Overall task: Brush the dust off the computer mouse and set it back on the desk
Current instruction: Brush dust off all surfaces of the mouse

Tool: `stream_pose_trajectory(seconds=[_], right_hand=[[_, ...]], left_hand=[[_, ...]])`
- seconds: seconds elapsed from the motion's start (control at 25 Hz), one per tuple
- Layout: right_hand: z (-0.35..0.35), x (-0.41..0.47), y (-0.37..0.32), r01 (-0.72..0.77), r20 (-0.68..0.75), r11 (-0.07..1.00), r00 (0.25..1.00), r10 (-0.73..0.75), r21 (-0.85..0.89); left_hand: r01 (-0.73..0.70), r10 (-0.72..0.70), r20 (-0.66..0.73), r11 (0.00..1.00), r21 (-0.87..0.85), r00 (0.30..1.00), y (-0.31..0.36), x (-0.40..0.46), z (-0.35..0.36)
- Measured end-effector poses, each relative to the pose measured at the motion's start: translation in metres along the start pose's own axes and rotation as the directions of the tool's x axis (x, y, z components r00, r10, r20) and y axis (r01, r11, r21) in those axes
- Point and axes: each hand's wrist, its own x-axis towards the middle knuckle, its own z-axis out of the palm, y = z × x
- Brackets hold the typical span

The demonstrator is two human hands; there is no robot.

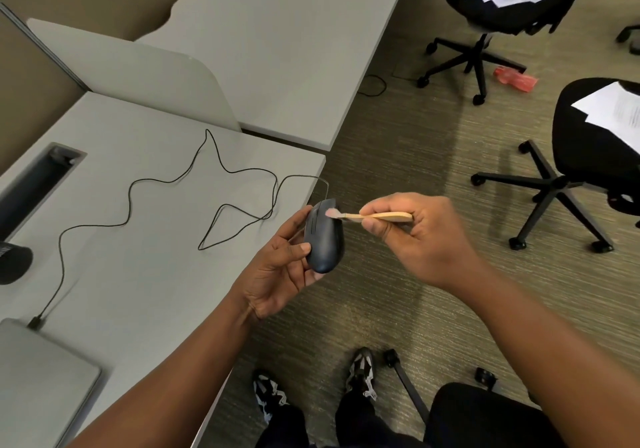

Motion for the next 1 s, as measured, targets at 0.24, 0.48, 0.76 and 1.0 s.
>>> stream_pose_trajectory(seconds=[0.24, 0.48, 0.76, 1.0], right_hand=[[-0.01, -0.007, -0.003, -0.135, 0.083, 0.961, 0.989, 0.119, 0.24], [-0.003, 0.008, -0.004, -0.079, 0.052, 0.99, 0.996, 0.073, 0.119], [-0.012, 0.002, -0.008, -0.092, 0.109, 0.977, 0.991, 0.072, 0.191], [-0.005, 0.003, -0.002, -0.139, 0.156, 0.97, 0.982, 0.109, 0.201]], left_hand=[[0.039, -0.037, 0.024, 0.997, -0.07, 0.999, 0.002, -0.004, -0.005], [0.065, -0.058, 0.072, 0.994, -0.09, 0.996, 0.001, 0.001, -0.002], [0.073, -0.059, 0.086, 0.982, -0.173, 0.995, 0.0, 0.001, -0.006], [0.053, -0.045, 0.046, 0.978, -0.201, 0.998, 0.001, 0.003, -0.001]])
